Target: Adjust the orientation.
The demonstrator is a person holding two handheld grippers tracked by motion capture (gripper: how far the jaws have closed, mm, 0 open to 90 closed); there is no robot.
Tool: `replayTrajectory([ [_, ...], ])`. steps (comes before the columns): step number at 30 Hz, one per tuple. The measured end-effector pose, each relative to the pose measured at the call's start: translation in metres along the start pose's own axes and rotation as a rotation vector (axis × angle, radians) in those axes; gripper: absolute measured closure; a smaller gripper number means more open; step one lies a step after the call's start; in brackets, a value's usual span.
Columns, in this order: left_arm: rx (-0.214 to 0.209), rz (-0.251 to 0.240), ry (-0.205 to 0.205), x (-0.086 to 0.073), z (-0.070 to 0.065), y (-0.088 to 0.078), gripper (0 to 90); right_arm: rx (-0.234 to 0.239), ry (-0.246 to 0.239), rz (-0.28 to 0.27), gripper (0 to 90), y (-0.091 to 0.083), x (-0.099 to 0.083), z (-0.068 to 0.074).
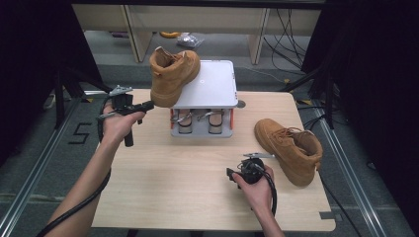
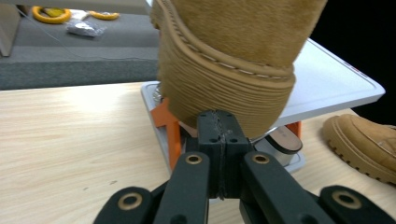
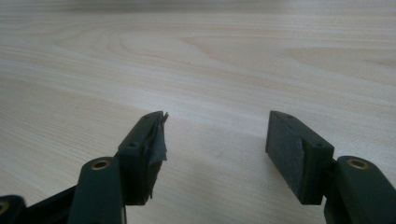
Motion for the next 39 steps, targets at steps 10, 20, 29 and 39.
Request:
replayTrajectory([
  [10, -0.001, -0.006, -0.013, 0.000, -0.002, 0.001, 89.9, 0.001, -0.015, -0.017, 38.6, 0.001, 0.001, -0.001],
  [20, -0.042, 0.006, -0.007, -0.002, -0.020, 0.018, 89.9, 0.005, -0.011, -0.019, 38.6, 0.000, 0.002, -0.002],
  [29, -0.066, 0.022, 0.006, -0.001, -0.033, 0.033, 89.9, -0.007, -0.019, -0.029, 38.6, -0.001, 0.003, -0.004],
  [39, -0.052, 0.030, 0.005, 0.000, -0.034, 0.039, 89.9, -0.007, 0.014, -0.005, 38.6, -0.003, 0.003, -0.003],
])
Point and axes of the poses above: each handheld gripper's, and its own axes: y roughly forward along the jaws, x roughly out of its top, z roughly to its left, the point moved 9 cm from there along y, roughly forward along the jaws, and after that the axes turned 13 degrees about -x, right-handed, at the moved point
